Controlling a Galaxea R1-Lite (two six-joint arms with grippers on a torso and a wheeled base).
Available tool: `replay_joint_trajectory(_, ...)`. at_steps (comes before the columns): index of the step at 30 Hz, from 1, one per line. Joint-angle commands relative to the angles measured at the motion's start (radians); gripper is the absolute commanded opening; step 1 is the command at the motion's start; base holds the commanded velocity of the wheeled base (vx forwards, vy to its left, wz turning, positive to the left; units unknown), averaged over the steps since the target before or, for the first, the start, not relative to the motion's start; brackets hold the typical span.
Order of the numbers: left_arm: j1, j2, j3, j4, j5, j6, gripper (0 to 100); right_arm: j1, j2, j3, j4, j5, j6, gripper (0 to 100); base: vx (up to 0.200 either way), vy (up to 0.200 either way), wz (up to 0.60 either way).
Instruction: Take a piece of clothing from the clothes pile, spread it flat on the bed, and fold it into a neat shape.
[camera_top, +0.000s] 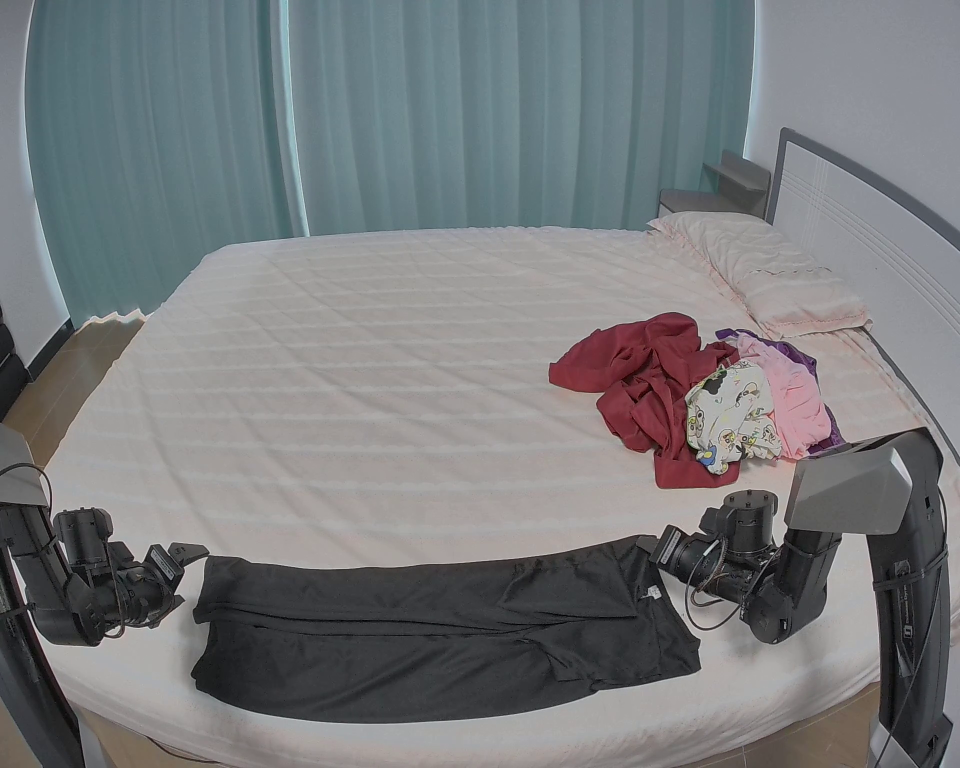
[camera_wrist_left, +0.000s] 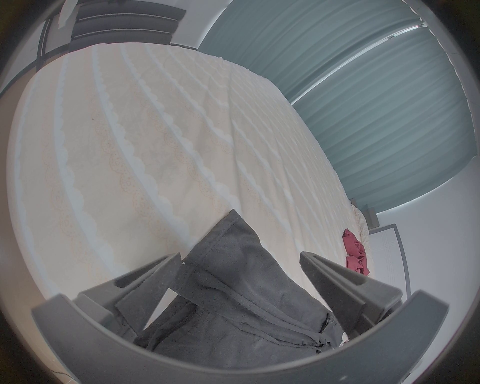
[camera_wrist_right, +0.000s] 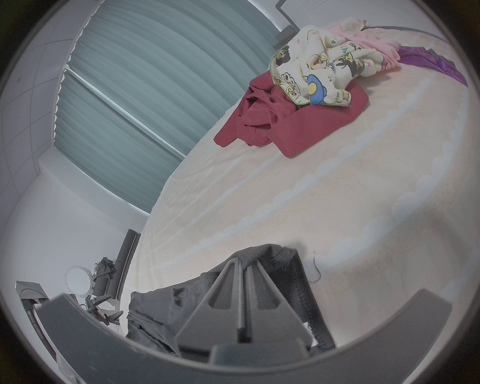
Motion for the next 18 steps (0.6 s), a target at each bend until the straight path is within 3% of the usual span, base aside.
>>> replay_joint_trajectory(1,0.0,0.002,0.0,0.0,0.0,0.0,100,-0.003,0.012,-0.004,-0.006,0.002,0.003,0,0.0,0.0,0.0)
replay_joint_trajectory(13,-0.003,-0.008,-0.016,0.0,0.009,-0.002,100,-0.013,0.035,-0.023,-0.004,0.0,0.003,0,0.0,0.0,0.0)
replay_joint_trajectory(14,-0.004,-0.012,-0.016,0.002,0.011,0.0,100,-0.013,0.035,-0.023,-0.004,0.002,0.003,100,0.0,0.0,0.0)
replay_joint_trajectory(18,-0.012,-0.035,-0.053,0.019,0.029,0.001,100,-0.012,0.029,-0.012,-0.004,0.005,0.003,100,0.0,0.0,0.0)
